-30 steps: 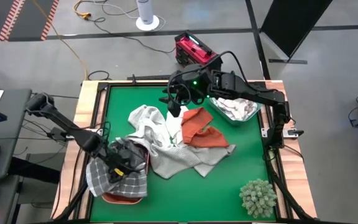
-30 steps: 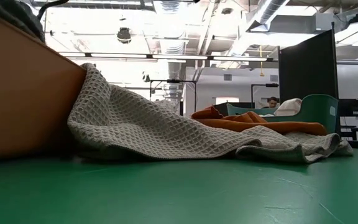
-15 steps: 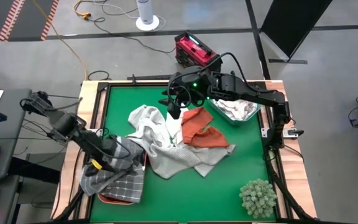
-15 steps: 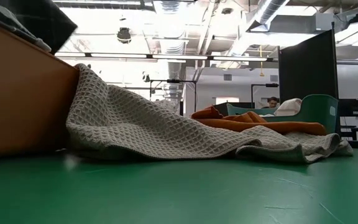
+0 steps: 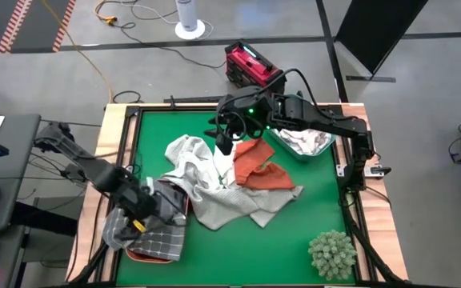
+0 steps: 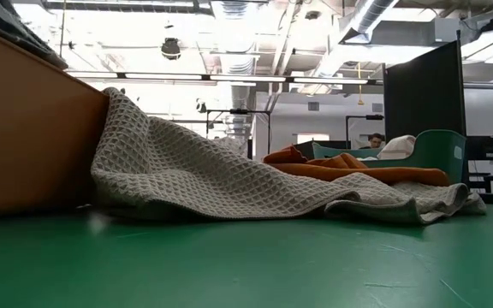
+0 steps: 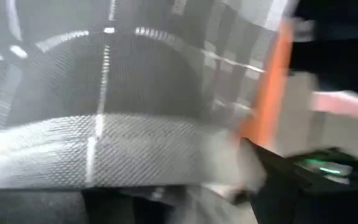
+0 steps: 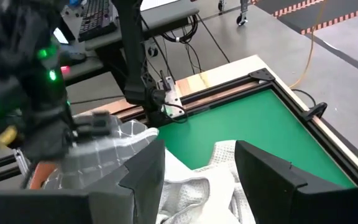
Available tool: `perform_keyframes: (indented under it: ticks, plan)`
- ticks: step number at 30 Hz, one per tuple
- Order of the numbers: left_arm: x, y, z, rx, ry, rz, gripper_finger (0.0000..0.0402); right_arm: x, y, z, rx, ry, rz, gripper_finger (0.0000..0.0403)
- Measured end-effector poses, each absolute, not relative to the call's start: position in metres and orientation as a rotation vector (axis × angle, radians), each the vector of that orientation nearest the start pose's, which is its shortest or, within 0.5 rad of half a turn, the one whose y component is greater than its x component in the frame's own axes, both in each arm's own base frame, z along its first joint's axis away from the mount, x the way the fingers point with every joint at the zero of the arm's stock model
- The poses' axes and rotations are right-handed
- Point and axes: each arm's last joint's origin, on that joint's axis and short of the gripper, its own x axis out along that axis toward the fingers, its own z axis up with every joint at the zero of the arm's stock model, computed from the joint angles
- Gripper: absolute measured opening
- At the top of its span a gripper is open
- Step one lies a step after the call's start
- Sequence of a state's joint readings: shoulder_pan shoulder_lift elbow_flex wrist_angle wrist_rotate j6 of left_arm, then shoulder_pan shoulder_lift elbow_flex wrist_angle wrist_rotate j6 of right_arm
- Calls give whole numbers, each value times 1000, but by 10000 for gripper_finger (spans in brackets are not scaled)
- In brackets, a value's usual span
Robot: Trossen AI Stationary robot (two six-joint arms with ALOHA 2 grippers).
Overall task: Sort towels by color in basket
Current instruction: Put the gray patterned towel into the orange bin
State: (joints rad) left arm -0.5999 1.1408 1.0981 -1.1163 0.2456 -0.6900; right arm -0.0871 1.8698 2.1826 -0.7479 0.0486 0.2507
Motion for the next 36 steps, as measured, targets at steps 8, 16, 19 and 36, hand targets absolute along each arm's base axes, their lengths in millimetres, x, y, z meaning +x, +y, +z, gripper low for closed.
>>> perform_keyframes:
  ticks: [8,16,19,36]
  plan:
    - [166,-114,220,-212,1383,-295,196,399,-26,447,263,419,-165,221]
    - [158,-98,172,-397,1420,-228,174,400,-14,447,255,423,-138,221]
    - [159,-98,193,-392,1413,-212,166,400,-12,447,254,426,-134,221]
    - [143,-88,348,-354,1267,-330,163,396,-26,442,258,484,-178,221]
